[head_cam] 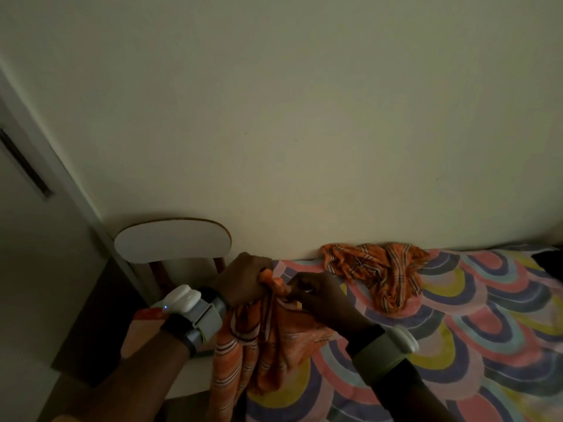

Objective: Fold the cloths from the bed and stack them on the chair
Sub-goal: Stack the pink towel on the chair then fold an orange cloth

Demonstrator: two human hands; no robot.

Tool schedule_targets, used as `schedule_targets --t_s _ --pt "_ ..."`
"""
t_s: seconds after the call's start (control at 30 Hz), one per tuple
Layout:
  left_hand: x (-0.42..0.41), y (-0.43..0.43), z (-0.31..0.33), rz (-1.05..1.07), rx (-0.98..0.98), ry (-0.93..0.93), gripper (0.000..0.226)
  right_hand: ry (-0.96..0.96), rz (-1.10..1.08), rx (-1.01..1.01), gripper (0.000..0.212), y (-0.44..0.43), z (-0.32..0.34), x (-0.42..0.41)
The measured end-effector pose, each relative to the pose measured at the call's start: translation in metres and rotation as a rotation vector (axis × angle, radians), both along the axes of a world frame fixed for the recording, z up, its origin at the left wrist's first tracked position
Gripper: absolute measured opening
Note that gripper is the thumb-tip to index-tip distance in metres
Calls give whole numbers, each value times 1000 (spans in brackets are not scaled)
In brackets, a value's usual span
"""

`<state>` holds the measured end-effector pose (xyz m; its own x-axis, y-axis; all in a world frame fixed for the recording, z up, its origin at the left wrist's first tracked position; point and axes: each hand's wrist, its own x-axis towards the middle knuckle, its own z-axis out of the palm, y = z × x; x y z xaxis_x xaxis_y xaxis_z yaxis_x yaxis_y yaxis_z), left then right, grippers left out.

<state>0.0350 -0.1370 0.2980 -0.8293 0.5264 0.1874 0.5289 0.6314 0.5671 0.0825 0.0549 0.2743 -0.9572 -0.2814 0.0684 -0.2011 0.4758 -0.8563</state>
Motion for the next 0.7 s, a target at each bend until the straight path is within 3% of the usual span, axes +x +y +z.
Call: schedule_targets --t_s 0.1,0.23,0.33,0.5,0.7 --pt "4 5 4 16 92 84 23 -173 16 -82 20 -1 -7 5" --pt "5 6 6 89 103 126 20 -402 40 -382 26 -8 -9 12" --pt "4 4 3 123 89 126 14 -283 40 -307 10 -9 -11 12" --pt "4 -2 -1 145 140 140 25 -63 -188 -344 17 -6 -7 6" --pt "0 -5 -3 180 142 121 23 173 -48 -11 22 7 14 -5"
